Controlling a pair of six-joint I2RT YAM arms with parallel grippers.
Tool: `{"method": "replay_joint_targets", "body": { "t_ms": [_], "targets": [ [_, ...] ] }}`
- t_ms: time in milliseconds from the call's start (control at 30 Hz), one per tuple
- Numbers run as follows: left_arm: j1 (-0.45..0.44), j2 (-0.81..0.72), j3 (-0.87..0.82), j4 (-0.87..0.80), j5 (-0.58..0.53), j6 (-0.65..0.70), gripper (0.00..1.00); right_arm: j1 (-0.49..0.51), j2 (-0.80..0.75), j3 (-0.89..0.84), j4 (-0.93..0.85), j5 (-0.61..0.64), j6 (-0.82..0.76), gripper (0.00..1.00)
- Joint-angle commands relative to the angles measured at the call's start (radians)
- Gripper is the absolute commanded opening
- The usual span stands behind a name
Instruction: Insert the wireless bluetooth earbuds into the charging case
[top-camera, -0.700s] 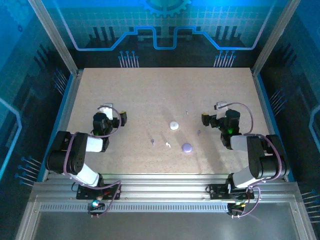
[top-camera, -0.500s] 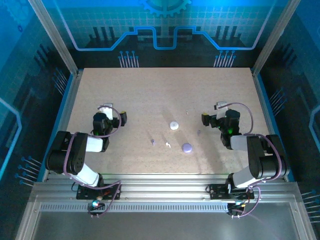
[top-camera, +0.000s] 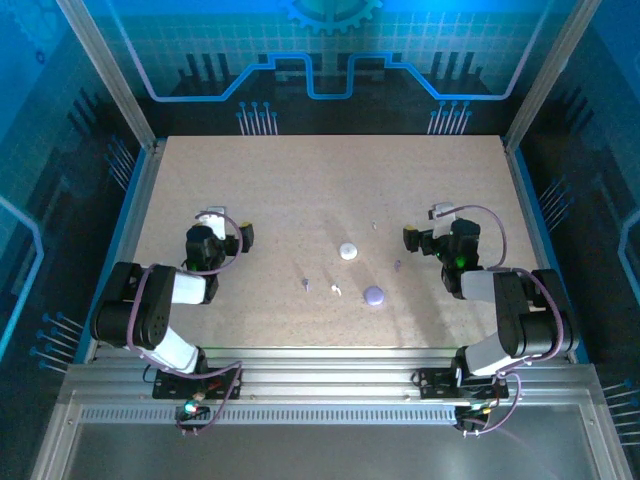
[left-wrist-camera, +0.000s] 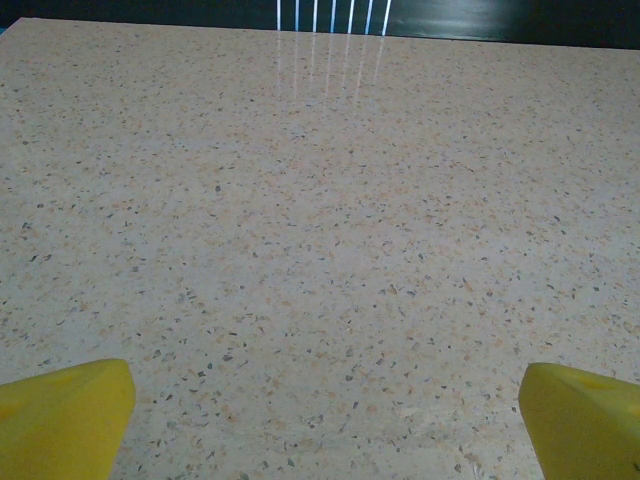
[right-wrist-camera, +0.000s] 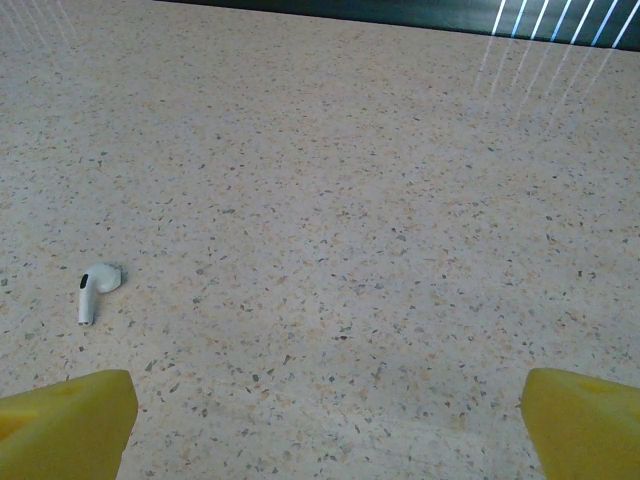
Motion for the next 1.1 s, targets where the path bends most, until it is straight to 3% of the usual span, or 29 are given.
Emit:
{"method": "replay_joint_targets", "body": {
  "t_ms": [0, 233, 433, 633, 800, 1067],
  "targets": [
    [0.012, -0.014, 0.019, -0.004, 0.022, 0.011, 0.99, 0.003, 0.004, 0.015, 0.013, 0.001, 0.001, 1.00],
    [0.011, -0.015, 0.014, 0.004, 0.021, 0.010, 0.99, 0.002, 0.003, 0.014, 0.015, 0.002, 0.005, 1.00],
    [0.007, -0.111, -0.048, 0.044, 0.004, 0.010, 0.99, 0.000, -0.064, 0.106, -0.207, 0.017, 0.016, 1.00],
    [-0.002, -0.305, 0.080, -0.349, 0.009, -0.004, 0.95, 0.004, -0.198, 0.198, -0.500, -0.012, 0.045, 1.00],
    [-0.042, -0.396, 0.326, -0.811, 0.052, -0.024, 0.88, 0.026, -0.318, 0.361, -0.899, -0.071, 0.048, 1.00],
    [-0.197, -0.389, 0.594, -1.203, 0.031, -0.071, 0.81, 0.135, -0.364, 0.591, -1.433, 0.077, 0.162, 1.00]
  ]
}}
